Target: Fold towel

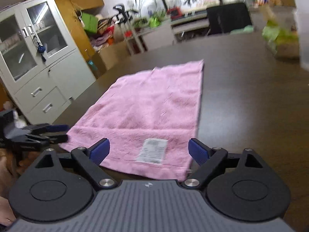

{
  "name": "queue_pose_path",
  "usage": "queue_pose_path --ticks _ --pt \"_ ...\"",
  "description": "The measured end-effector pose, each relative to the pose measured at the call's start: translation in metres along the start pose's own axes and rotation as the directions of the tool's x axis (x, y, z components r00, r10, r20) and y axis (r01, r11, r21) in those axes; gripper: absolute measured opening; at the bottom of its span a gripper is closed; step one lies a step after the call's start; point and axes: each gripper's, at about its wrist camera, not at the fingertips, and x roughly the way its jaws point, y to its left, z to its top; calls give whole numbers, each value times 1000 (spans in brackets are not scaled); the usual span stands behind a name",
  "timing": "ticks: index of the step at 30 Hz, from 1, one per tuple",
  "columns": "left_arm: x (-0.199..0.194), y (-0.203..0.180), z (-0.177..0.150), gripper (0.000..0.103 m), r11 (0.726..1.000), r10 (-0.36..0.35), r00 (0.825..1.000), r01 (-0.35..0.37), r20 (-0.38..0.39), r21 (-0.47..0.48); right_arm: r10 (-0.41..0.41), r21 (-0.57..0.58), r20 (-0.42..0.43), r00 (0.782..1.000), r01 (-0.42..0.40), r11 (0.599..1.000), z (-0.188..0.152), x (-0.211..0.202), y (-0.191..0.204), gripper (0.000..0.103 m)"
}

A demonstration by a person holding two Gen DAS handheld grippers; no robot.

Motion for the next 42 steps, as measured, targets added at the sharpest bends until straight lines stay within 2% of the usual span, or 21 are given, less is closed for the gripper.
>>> queue_pose_path --ticks 4,8,13,17,24,28,33,37,42 --pt "-13 -3 -11 75 995 36 999 -37 17 88 -73 -84 11 997 74 994 -15 -7 5 90" --pt "-13 -15 -20 76 993 31 999 -32 16 111 -125 -153 13 992 126 980 -28 -5 12 90" --pt "-6 -21 -26 76 995 30 1000 -30 -2 95 -136 -133 -20 990 132 982 -30 6 9 91" --pt "-3 -21 -27 76 995 43 999 -42 -13 89 -154 -128 -34 987 148 981 -28 12 8 103" --pt "6 -19 -26 77 997 60 998 -59 -31 57 -168 -137 -34 985 162 977 -26 20 12 103" --pt "7 -18 -27 79 996 71 997 -69 -30 54 -148 -138 -24 989 143 980 -27 22 13 103" --pt "9 -17 -27 79 996 78 996 -77 -41 41 -160 -203 -27 987 151 967 -28 25 21 102" --pt "8 -16 -27 79 994 112 993 -112 -40 11 -161 -237 -31 987 149 960 -27 28 25 99" --pt "10 -14 -28 82 992 121 991 -122 -56 -11 -177 -273 -29 984 163 948 -28 32 28 91"
